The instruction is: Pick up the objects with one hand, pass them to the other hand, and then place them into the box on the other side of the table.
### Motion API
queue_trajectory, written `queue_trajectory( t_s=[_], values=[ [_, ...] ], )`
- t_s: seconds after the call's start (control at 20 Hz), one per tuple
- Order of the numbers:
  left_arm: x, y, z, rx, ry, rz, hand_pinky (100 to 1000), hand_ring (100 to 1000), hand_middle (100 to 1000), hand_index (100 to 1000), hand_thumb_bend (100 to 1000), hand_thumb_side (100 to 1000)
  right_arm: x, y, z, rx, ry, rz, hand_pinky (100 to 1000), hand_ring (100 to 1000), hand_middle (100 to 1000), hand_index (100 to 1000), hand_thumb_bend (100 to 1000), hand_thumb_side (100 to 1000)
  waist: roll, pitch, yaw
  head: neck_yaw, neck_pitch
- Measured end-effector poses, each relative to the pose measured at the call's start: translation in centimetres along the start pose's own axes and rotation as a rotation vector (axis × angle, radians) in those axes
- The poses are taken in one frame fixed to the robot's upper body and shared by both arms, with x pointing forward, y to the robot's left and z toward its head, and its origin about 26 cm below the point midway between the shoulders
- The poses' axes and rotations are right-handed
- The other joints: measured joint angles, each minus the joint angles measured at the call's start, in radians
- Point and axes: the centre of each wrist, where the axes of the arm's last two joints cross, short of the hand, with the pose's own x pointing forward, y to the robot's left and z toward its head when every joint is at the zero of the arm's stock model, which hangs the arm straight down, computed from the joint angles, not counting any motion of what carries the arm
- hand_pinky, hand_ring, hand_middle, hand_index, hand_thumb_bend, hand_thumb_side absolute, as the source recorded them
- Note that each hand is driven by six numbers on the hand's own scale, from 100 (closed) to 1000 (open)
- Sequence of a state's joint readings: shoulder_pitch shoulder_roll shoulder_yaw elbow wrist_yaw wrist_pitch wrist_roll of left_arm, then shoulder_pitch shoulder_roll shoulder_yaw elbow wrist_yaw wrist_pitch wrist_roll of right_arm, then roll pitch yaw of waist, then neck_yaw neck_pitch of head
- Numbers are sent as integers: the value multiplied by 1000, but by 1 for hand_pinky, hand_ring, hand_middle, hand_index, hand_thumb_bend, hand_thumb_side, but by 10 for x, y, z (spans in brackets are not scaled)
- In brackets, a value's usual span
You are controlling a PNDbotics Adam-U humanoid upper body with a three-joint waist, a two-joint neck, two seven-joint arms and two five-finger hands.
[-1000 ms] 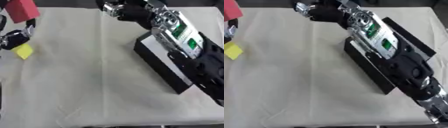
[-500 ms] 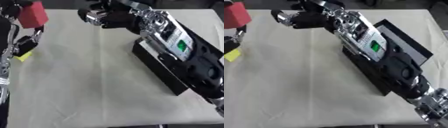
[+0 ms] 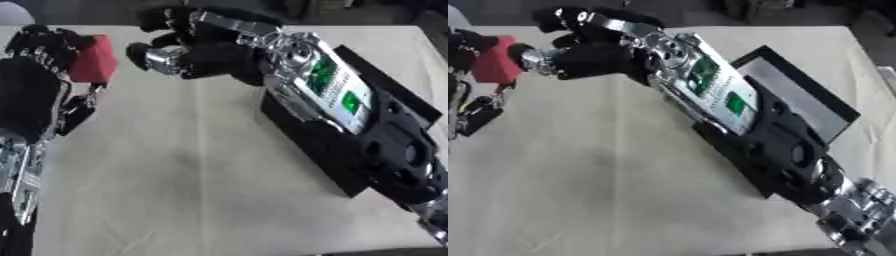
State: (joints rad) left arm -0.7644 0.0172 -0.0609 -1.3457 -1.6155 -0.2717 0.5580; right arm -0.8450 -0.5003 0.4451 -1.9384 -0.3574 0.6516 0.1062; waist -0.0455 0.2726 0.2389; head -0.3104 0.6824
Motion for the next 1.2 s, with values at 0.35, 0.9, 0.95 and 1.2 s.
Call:
queue_trajectory(
  t_s=[0.35,0.9,0.95,1.2],
  values=[
    [11,-3,-2,53,-22,-22,745,597,522,532,227,100,-9,5,-14,19,42,16,999,1000,1000,1000,223,457,-6,1,9,-8,0],
    [18,-6,0,108,-22,-23,735,591,516,533,203,100,-22,2,-21,-40,51,88,1000,1000,1000,1000,247,412,-6,1,15,-13,7],
    [18,-7,1,108,-21,-19,734,590,516,533,201,100,-23,2,-22,-44,51,91,1000,1000,1000,1000,240,419,-6,1,15,-15,9],
    [22,-8,0,116,-28,-1,732,589,515,533,196,100,-26,1,-26,-46,50,96,1000,1000,1000,1000,233,430,-6,4,21,-20,10]
  ],
)
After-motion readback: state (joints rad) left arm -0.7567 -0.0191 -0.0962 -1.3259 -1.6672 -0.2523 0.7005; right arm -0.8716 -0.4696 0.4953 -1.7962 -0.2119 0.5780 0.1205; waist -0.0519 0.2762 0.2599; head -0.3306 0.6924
